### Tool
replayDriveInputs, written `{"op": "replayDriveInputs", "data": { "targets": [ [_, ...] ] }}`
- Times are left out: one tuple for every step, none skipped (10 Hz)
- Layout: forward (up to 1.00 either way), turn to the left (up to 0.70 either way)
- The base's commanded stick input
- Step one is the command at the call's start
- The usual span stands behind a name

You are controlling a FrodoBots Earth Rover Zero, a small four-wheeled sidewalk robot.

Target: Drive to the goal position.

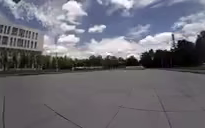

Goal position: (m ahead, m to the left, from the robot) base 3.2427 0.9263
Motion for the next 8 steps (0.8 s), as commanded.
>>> {"op": "replayDriveInputs", "data": {
  "targets": [
    [0.7,0.02],
    [0.7,0.05],
    [0.7,0.03],
    [0.7,0.06],
    [0.7,0.1],
    [0.7,0.14],
    [0.7,0.1],
    [0.7,0.03]
  ]
}}
